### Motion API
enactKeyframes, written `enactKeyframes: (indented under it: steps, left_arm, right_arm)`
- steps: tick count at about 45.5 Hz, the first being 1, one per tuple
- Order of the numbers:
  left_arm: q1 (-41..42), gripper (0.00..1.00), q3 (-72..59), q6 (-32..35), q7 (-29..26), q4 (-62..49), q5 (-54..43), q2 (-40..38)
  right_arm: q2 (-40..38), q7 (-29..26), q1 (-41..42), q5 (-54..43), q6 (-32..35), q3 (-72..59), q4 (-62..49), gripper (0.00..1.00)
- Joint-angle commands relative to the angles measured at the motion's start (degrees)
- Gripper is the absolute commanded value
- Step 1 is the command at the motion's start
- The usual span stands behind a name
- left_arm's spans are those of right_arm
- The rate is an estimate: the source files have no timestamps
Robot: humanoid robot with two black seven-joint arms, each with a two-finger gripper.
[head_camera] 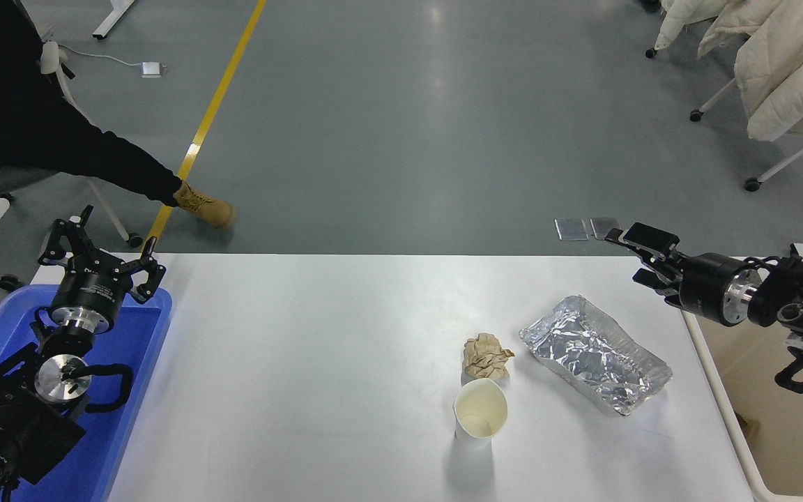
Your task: Clean the table surface
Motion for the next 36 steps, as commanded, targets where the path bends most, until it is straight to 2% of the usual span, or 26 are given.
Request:
enactKeyframes:
  steps: [1,15,26,36]
  left_arm:
    - [-0.6,1.0,5.1,0.3,0.0,0.3,0.3,1.1]
    - [-1.3,1.0,6.5,0.7,-0.2,0.6,2.9,1.3]
    - [-0.9,1.0,5.8,0.7,-9.4,0.6,2.1,0.8]
    - [-0.9,1.0,5.8,0.7,-10.4,0.6,2.1,0.7]
  right_arm:
    - [-0.4,0.0,0.1,0.0,-0.1,0.0,0.0,1.0]
    - [-0.4,0.0,0.2,0.0,-0.1,0.1,0.0,1.0]
    - [-0.5,0.0,0.2,0.0,-0.1,0.3,0.0,1.0]
    - [-1.1,0.0,0.3,0.0,-0.1,0.3,0.0,1.0]
